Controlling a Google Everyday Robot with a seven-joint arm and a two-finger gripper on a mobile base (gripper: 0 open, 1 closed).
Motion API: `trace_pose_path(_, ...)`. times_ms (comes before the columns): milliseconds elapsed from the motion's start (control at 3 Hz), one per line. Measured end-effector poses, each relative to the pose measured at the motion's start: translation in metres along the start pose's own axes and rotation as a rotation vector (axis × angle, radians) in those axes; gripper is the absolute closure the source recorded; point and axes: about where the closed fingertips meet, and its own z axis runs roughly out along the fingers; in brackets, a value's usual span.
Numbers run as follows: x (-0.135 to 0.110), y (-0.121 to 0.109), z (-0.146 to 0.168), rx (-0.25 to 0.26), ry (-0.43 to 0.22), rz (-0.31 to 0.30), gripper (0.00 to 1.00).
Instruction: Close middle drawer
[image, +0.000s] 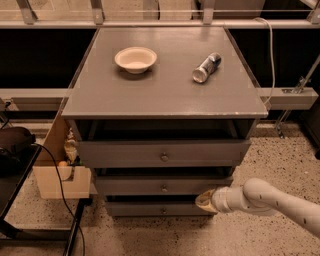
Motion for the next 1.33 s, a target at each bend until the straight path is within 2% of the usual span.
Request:
trace_pose_path(333,-0.0008,0.0023,0.0004,-0.009,-0.003,0.002,0.82)
trace_pose_path(1000,-0.0008,0.0024,0.0005,-0.009,-0.003,0.002,0.36)
trace_pose_path(1333,-0.0008,0.0024,0.0006,-0.009,-0.003,0.002,0.05)
